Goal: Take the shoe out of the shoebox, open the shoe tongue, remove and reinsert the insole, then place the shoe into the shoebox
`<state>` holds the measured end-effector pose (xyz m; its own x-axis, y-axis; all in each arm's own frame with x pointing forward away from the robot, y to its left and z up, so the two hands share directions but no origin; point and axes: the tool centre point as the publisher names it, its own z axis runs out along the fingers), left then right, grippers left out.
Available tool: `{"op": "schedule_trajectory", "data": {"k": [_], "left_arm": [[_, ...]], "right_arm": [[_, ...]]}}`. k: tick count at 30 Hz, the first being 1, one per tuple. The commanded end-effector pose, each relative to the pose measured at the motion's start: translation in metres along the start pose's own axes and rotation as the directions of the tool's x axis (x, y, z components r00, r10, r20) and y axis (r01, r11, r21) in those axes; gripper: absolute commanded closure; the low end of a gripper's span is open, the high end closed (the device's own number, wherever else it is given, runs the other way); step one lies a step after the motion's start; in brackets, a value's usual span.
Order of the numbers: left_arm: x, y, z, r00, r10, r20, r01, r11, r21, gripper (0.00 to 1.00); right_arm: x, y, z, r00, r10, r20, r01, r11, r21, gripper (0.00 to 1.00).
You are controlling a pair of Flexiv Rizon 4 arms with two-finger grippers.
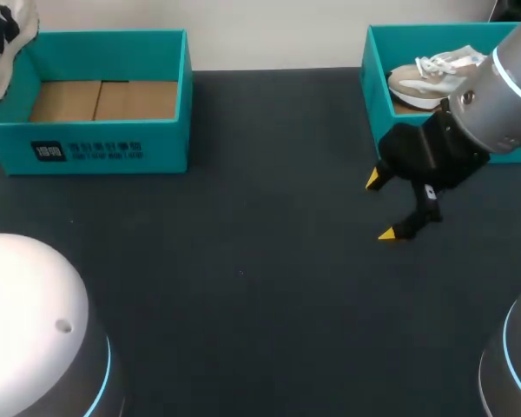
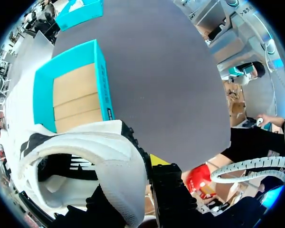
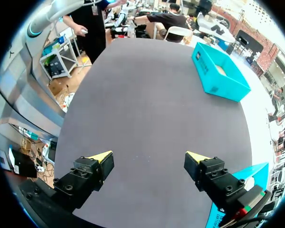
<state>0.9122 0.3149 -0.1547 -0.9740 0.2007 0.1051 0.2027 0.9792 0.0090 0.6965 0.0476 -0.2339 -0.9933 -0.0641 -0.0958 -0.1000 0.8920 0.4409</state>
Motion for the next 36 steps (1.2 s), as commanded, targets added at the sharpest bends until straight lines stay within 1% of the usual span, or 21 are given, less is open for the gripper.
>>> {"op": "schedule_trajectory", "data": {"k": [1, 6, 7, 8, 9, 10, 11, 25, 26, 27, 28, 29, 30, 31, 32, 33, 34, 35, 36], "left_arm": [[-0.028, 0.007, 0.005, 1.000, 0.008, -0.019, -0.007, 1.000, 0.004, 1.00], [-0.049, 0.010, 0.014, 1.000, 0.012, -0.011, -0.011, 1.000, 0.005, 1.00], [-0.054, 0.011, 0.017, 1.000, 0.008, -0.013, -0.008, 1.000, -0.005, 1.00], [-0.058, 0.012, 0.019, 1.000, 0.016, -0.014, -0.016, 1.000, 0.007, 1.00], [-0.061, 0.013, 0.021, 0.999, 0.039, -0.015, -0.039, 0.999, -0.003, 1.00], [-0.066, 0.014, 0.024, 1.000, 0.024, -0.014, -0.024, 0.999, -0.021, 1.00], [-0.070, 0.015, 0.025, 1.000, 0.030, -0.005, -0.030, 1.000, -0.004, 1.00], [-0.070, 0.015, 0.025, 1.000, 0.030, -0.005, -0.030, 1.000, -0.004, 1.00], [-0.066, 0.010, 0.025, 0.992, 0.120, -0.028, -0.120, 0.993, -0.012, 1.00], [-0.064, 0.007, 0.024, 0.974, 0.226, -0.018, -0.226, 0.974, -0.019, 1.00], [-0.064, 0.006, 0.024, 0.945, 0.319, -0.064, -0.322, 0.945, -0.047, 1.00], [-0.067, 0.007, 0.026, 0.921, 0.387, -0.054, -0.390, 0.919, -0.055, 1.00], [-0.068, 0.010, 0.026, 0.880, 0.469, -0.077, -0.474, 0.878, -0.067, 1.00], [-0.071, 0.011, 0.029, 0.824, 0.550, -0.135, -0.563, 0.821, -0.095, 1.00], [-0.073, 0.014, 0.030, 0.805, 0.584, -0.109, -0.594, 0.792, -0.140, 1.00], [-0.075, 0.016, 0.033, 0.742, 0.649, -0.169, -0.671, 0.721, -0.176, 1.00], [-0.077, 0.019, 0.036, 0.699, 0.697, -0.159, -0.714, 0.666, -0.217, 1.00], [-0.079, 0.023, 0.037, 0.665, 0.727, -0.174, -0.745, 0.625, -0.233, 1.00], [-0.080, 0.026, 0.036, 0.601, 0.775, -0.197, -0.795, 0.554, -0.245, 1.00]], "right_arm": [[-0.001, 0.000, 0.001, 1.000, 0.000, -0.001, 0.000, 1.000, 0.001, 0.00], [-0.001, 0.000, 0.001, 1.000, 0.000, -0.001, 0.000, 1.000, 0.001, 0.00], [-0.001, 0.000, 0.001, 1.000, 0.000, -0.001, 0.000, 1.000, 0.001, 0.00], [-0.001, 0.000, 0.001, 1.000, 0.000, -0.001, 0.000, 1.000, 0.001, 0.00], [-0.001, 0.000, 0.001, 1.000, 0.000, -0.001, 0.000, 1.000, 0.001, 0.00], [-0.001, 0.000, 0.001, 1.000, 0.000, -0.001, 0.000, 1.000, 0.001, 0.00], [-0.001, 0.000, 0.001, 1.000, 0.000, -0.001, 0.000, 1.000, 0.001, 0.00], [-0.001, 0.000, 0.001, 1.000, 0.000, -0.001, 0.000, 1.000, 0.001, 0.00], [-0.001, 0.000, 0.001, 1.000, 0.000, -0.001, 0.000, 1.000, 0.001, 0.00], [-0.001, 0.000, 0.001, 1.000, 0.000, -0.001, 0.000, 1.000, 0.001, 0.00], [-0.001, 0.000, 0.001, 1.000, 0.000, -0.001, 0.000, 1.000, 0.001, 0.00], [-0.001, 0.000, 0.001, 1.000, 0.000, -0.001, 0.000, 1.000, 0.001, 0.00], [-0.001, 0.000, 0.001, 1.000, 0.000, -0.001, 0.000, 1.000, 0.001, 0.00], [-0.001, 0.000, 0.001, 1.000, 0.000, -0.001, 0.000, 1.000, 0.001, 0.00], [-0.001, 0.000, 0.001, 1.000, 0.000, -0.001, 0.000, 1.000, 0.001, 0.00], [-0.001, 0.000, 0.001, 1.000, 0.000, -0.001, 0.000, 1.000, 0.001, 0.00], [-0.001, 0.000, 0.001, 1.000, 0.000, -0.001, 0.000, 1.000, 0.001, 0.00], [-0.001, 0.000, 0.001, 1.000, 0.000, -0.001, 0.000, 1.000, 0.001, 0.00], [-0.001, 0.000, 0.001, 1.000, 0.000, -0.001, 0.000, 1.000, 0.001, 0.00]]}}
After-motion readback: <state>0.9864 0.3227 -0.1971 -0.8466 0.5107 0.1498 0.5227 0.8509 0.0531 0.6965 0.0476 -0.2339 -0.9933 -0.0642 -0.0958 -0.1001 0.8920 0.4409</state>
